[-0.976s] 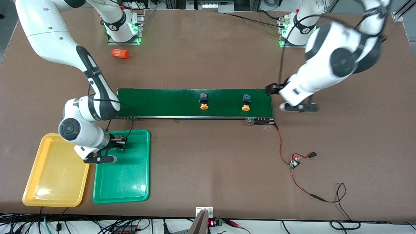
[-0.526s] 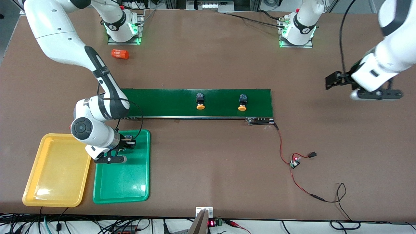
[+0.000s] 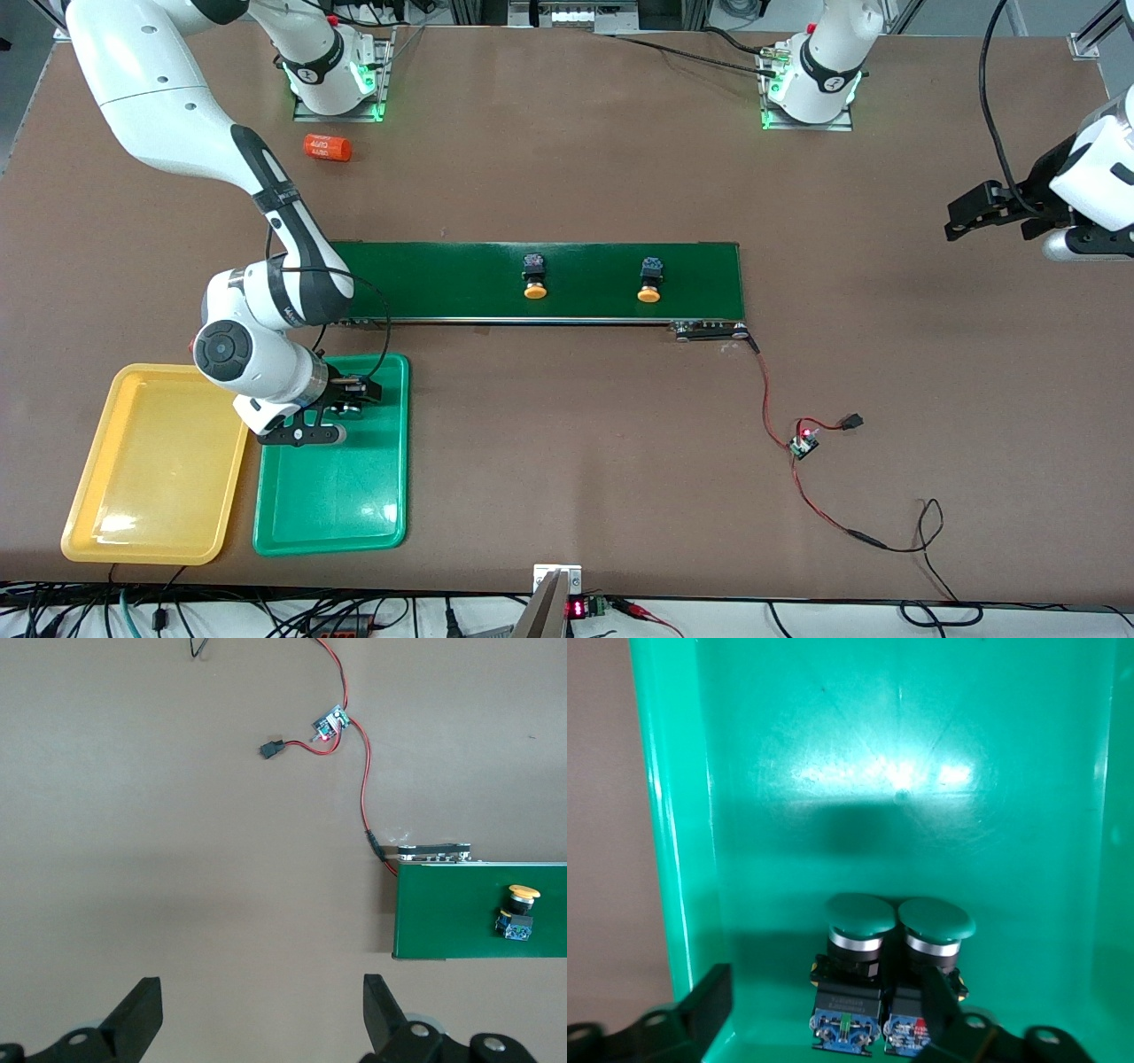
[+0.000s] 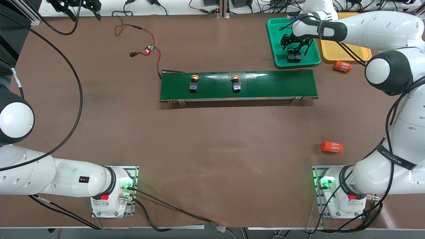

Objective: Sort buttons by color to trays
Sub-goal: 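Open the right gripper over the green tray while the left gripper retracts, then move the right gripper back to the yellow buttons on the belt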

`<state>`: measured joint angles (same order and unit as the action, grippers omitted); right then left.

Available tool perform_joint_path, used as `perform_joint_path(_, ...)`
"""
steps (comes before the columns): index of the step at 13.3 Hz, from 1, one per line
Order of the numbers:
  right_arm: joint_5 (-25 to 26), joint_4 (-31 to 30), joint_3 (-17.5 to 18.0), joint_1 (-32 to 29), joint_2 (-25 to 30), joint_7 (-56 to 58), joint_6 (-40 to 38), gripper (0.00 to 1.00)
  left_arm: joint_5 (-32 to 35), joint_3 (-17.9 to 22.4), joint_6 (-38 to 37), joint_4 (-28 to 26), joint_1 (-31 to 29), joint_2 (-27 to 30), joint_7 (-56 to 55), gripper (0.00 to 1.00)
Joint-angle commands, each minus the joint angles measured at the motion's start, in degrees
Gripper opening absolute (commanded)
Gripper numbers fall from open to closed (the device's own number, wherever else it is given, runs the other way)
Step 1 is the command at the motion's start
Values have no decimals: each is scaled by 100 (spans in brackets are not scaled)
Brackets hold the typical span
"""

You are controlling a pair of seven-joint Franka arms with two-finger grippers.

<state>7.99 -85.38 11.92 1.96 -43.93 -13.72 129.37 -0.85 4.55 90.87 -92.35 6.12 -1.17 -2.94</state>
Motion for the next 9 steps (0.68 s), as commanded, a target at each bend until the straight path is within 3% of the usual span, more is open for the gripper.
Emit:
perform_joint_path(1,-87,-153,-32,50,427,-17,-314,100,138,46,-280,261,47,-67,118,100)
perform_joint_path(6,-96,-1996,-67,235,1947,-1235,324,100,146,37,-333,603,91,-111,92,100)
perform_joint_path(9,-96,-2587,38,480,2414,-2011,387,100,111,28,-359,613,82,-120,135,100)
